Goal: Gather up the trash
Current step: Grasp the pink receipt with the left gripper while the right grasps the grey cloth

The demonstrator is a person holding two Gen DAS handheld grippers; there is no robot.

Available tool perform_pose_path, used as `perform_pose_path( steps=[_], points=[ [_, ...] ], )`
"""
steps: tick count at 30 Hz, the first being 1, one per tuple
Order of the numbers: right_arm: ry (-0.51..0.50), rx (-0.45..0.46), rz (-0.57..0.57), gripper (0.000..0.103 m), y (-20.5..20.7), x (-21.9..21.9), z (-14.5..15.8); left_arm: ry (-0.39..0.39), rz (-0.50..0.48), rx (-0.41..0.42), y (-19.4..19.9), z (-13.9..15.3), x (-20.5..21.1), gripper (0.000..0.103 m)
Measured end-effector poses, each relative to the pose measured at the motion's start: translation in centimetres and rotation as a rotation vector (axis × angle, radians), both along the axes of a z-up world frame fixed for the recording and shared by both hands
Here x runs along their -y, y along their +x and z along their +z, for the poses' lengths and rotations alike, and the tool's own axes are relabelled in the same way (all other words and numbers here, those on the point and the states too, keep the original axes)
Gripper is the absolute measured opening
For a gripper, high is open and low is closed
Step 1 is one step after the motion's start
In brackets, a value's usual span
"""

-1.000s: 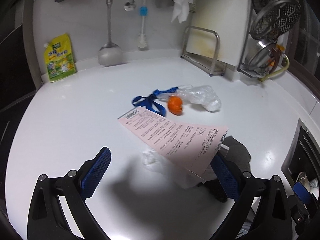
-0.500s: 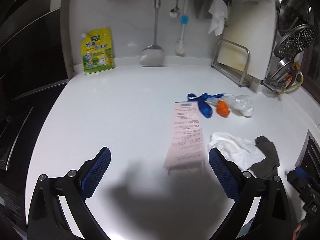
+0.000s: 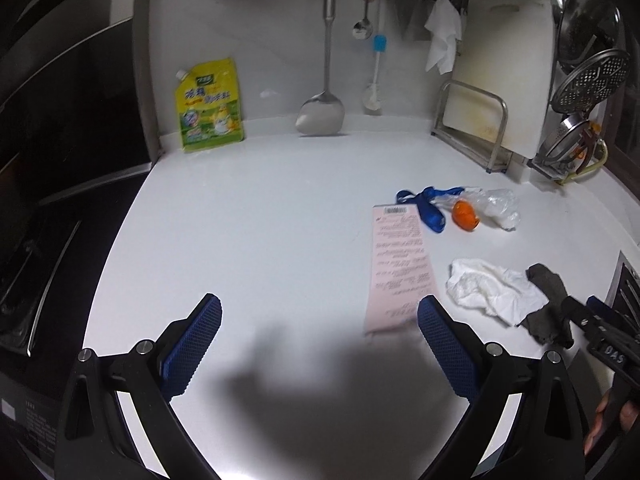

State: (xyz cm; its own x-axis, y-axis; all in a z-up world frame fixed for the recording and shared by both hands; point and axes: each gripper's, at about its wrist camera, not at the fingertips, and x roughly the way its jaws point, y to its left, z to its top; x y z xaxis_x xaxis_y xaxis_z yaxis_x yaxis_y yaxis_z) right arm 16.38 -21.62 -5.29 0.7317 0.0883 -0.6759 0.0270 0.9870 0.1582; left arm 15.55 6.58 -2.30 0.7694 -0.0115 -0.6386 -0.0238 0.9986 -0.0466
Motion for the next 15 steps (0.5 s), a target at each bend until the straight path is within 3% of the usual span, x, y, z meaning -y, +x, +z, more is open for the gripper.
perform_pose_path(
  steps=[5,11,15],
  points=[
    [-0.032,-0.006,-0.013,0.079,1.0,-0.2,-0.1,-0.007,-0.039,0.000,3.0,0.7,1.7,0.097],
    [-0.025,-0.012,-0.028,0.079,1.5,0.3,-0.4,-0.079,-0.099,-0.082,7.0,-0.7,3.1,0.097],
    [-0.024,-0.027,-0.030,0.079,2.0,0.5,-0.9,-0.034,-0.092,-0.110,8.4,-1.8,4.1,0.097]
  ],
)
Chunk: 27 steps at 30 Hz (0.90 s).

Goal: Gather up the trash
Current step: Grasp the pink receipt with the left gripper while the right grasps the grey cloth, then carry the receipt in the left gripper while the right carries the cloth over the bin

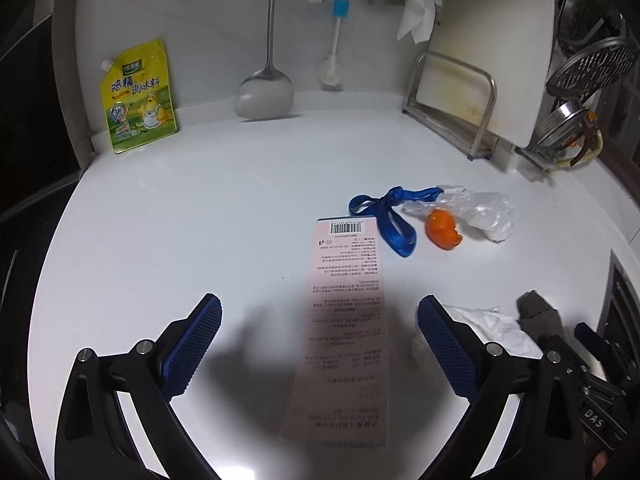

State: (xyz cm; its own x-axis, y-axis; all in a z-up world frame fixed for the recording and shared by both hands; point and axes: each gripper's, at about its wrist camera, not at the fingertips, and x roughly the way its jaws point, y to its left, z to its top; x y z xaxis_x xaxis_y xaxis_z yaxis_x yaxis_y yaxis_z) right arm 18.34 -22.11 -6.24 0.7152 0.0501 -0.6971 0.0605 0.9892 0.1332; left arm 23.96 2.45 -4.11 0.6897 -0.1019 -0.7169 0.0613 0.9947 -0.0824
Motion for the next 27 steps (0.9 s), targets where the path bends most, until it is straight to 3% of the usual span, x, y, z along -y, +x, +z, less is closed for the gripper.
perform_pose_path(
  steps=[6,10,16,27],
  points=[
    [-0.012,-0.011,0.012,0.075,0.5,-0.4,-0.7,0.010,0.011,-0.040,0.7,-1.2,-0.1,0.097],
    [-0.009,-0.010,0.047,0.050,0.7,-1.1,-0.9,0.028,0.012,-0.067,1.3,-1.9,0.1,0.097],
    [0.034,0.010,0.064,0.033,0.9,-0.6,-0.4,0.063,-0.002,-0.101,2.0,-2.6,0.8,0.097],
    [0.049,0.040,0.066,0.031,0.3,0.4,-0.3,0.103,-0.010,-0.161,3.6,-3.5,1.6,0.096]
  ],
)
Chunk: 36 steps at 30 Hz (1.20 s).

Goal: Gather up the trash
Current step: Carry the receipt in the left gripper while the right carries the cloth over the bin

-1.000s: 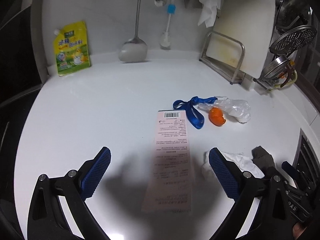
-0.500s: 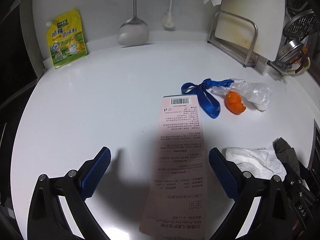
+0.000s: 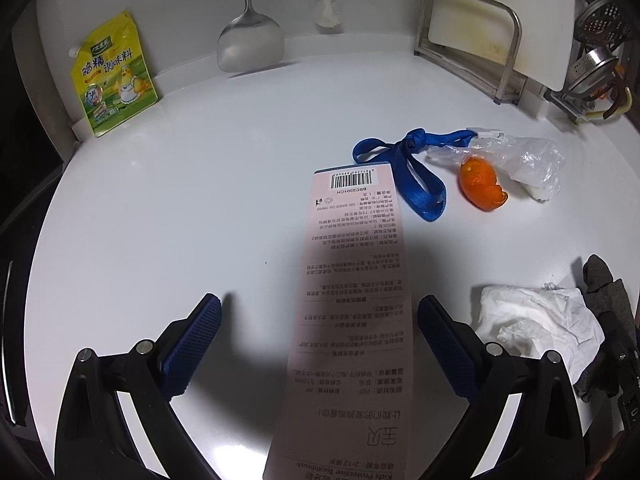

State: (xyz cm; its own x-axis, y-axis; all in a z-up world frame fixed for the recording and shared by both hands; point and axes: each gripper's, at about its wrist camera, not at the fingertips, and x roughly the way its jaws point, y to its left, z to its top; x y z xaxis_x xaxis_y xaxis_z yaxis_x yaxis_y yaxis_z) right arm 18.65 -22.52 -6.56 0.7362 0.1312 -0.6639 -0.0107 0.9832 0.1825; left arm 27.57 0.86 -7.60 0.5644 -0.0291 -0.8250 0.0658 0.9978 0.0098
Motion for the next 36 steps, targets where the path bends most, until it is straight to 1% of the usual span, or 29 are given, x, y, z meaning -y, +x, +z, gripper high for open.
perform_pose_path(
  steps=[1,2,3,6,7,8,9,10,15,19,23,28,36],
  points=[
    [0.001,0.002,0.000,0.031,0.0,0.0,0.0,-0.008,0.001,-0.001,0.1,0.0,-0.1,0.094],
    [0.005,0.004,0.000,0.031,-0.1,0.1,0.0,-0.018,0.002,-0.003,0.1,0.0,-0.3,0.090],
    [0.010,0.006,0.001,0.031,-0.1,0.1,0.0,-0.020,0.007,0.000,0.1,0.0,-0.3,0.088],
    [0.015,0.014,0.003,0.031,-0.3,0.3,0.2,-0.019,0.005,0.014,0.0,0.2,-0.3,0.079],
    [0.014,0.014,0.004,0.031,-0.3,0.3,0.2,-0.018,0.001,0.019,-0.1,0.3,-0.2,0.073],
    [0.013,0.015,0.003,0.031,-0.4,0.3,0.2,-0.016,-0.004,0.024,-0.1,0.3,-0.1,0.064],
    [0.013,0.015,0.002,0.031,-0.5,0.4,0.3,-0.017,-0.009,0.029,-0.2,0.4,0.0,0.059],
    [0.013,0.017,0.001,0.031,-0.5,0.4,0.3,-0.015,-0.012,0.035,-0.3,0.5,0.1,0.049],
    [0.015,0.024,-0.009,0.031,-0.7,0.8,0.4,-0.024,-0.025,0.053,-0.7,0.8,0.2,0.049],
    [0.009,0.029,-0.013,0.031,-0.8,0.7,0.5,-0.018,-0.025,0.097,-1.6,1.8,0.1,0.049],
    [0.005,0.039,-0.025,0.031,-0.9,1.0,0.9,-0.029,-0.030,0.127,-2.5,3.0,-0.2,0.049],
    [0.000,0.049,-0.047,0.031,-1.6,1.6,1.5,-0.041,-0.036,0.162,-4.1,4.1,-0.6,0.049],
    [0.007,0.078,-0.091,0.031,-3.3,3.1,2.8,-0.069,-0.059,0.186,-7.3,5.2,-0.5,0.049]
  ],
)
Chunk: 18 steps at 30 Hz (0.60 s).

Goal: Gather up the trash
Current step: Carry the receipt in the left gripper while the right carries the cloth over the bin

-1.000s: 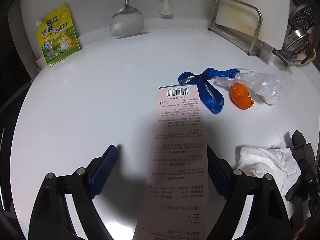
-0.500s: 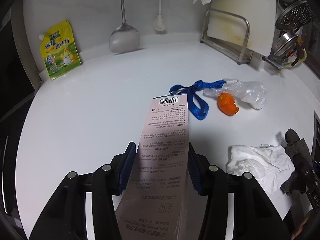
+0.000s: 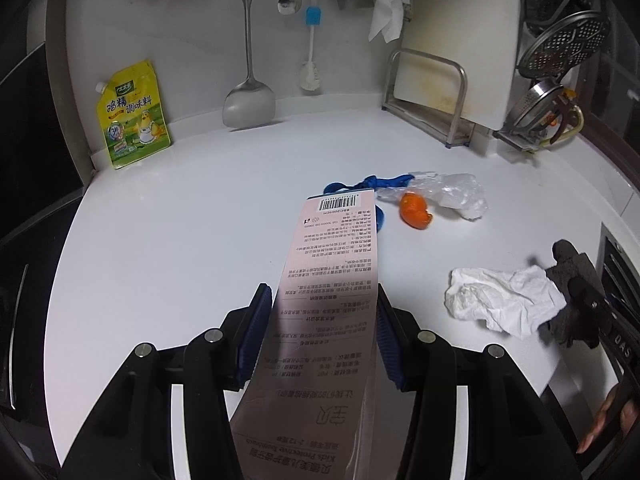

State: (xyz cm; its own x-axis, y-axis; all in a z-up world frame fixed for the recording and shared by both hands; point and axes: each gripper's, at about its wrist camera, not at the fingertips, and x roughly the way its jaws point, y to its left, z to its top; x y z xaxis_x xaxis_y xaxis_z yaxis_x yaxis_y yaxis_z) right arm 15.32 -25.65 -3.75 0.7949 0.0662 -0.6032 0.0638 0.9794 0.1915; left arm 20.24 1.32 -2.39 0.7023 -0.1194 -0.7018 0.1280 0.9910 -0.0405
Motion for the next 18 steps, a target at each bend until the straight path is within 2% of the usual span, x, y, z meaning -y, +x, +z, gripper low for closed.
perform_pose_path(
  steps=[5,14,18],
  points=[
    [0.016,0.037,-0.010,0.031,-1.3,0.5,1.8,0.003,-0.018,0.018,-2.0,0.9,0.4,0.049],
    [0.005,0.115,0.028,0.031,-3.1,-1.1,5.9,-0.007,-0.022,0.047,-5.0,2.5,0.4,0.049],
    [-0.002,0.131,0.040,0.031,-4.1,-2.0,6.8,-0.015,-0.019,0.055,-6.3,3.0,0.0,0.049]
  ],
)
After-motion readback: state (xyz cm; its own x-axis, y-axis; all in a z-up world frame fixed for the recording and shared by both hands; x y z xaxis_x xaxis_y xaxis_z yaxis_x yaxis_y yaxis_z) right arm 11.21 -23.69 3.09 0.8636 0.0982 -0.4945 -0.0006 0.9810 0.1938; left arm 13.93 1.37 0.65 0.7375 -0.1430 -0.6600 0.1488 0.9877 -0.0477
